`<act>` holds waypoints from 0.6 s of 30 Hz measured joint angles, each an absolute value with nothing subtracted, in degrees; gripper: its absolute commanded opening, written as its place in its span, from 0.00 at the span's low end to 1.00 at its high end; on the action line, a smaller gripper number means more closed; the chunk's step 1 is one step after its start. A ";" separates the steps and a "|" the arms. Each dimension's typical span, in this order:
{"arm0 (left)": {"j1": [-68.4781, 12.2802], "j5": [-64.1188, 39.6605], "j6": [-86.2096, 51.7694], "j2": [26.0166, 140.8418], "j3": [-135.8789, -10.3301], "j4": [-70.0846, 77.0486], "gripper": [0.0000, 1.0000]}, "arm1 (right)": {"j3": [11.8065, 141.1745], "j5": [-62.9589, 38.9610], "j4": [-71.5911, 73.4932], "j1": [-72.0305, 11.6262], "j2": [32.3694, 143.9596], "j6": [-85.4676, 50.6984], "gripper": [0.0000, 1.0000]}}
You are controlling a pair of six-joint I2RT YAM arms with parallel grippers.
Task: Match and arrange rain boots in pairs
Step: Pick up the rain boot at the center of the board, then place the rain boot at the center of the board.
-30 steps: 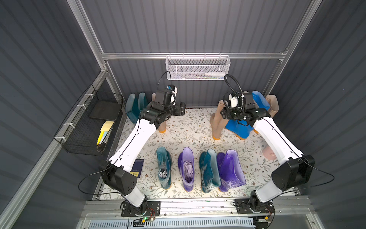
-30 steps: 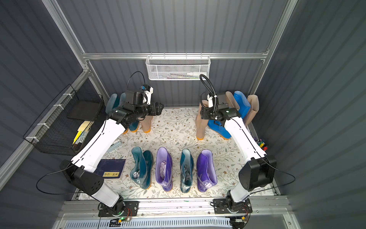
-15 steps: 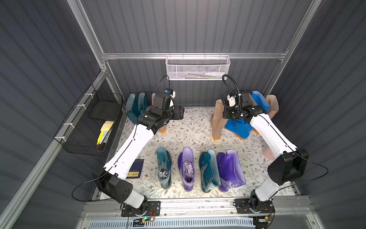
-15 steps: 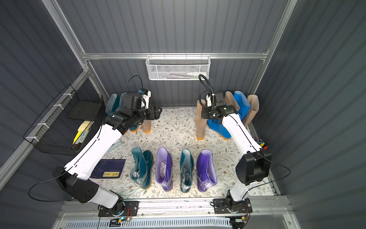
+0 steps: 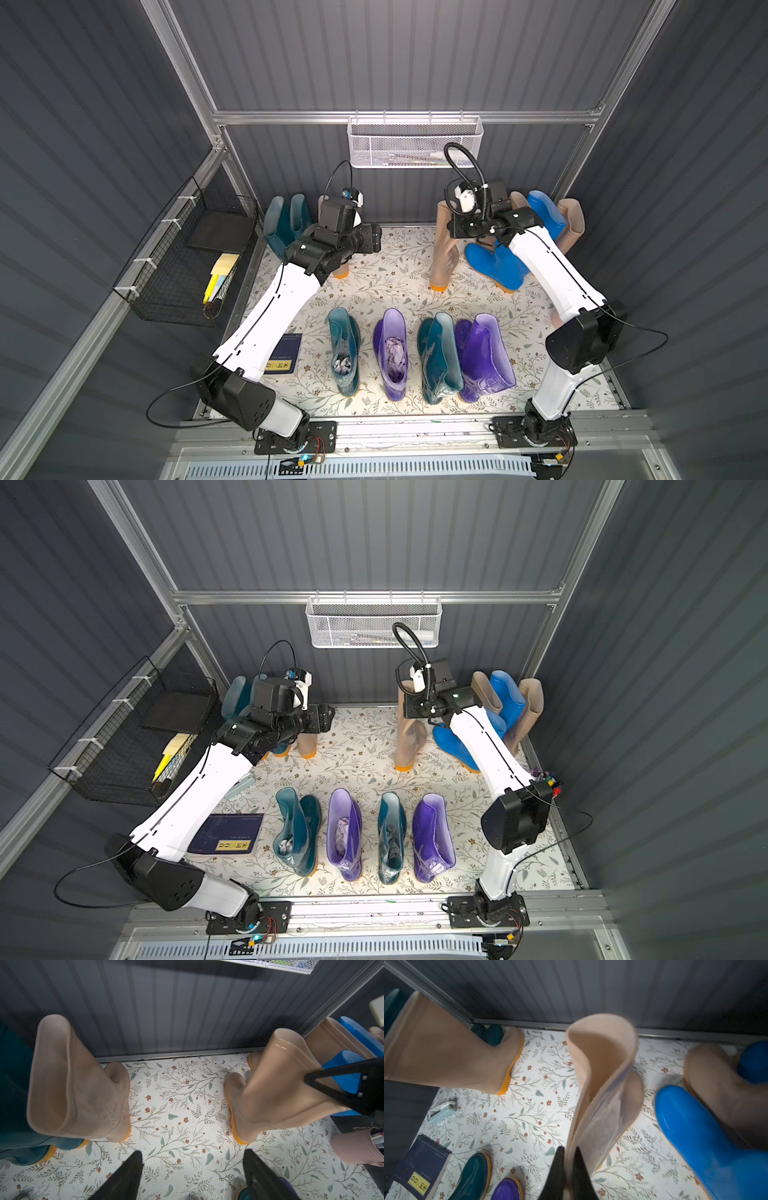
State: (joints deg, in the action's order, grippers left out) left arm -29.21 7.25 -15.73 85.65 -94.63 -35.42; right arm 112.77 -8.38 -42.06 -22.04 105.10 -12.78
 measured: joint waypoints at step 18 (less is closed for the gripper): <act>-29.21 11.18 -15.05 83.57 -93.34 -38.41 0.81 | 131.92 -8.27 -44.23 -34.24 123.24 -15.33 0.00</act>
State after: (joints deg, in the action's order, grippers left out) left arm -29.21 11.18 -15.05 83.57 -93.34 -38.41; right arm 131.92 -8.27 -44.23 -34.24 123.24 -15.33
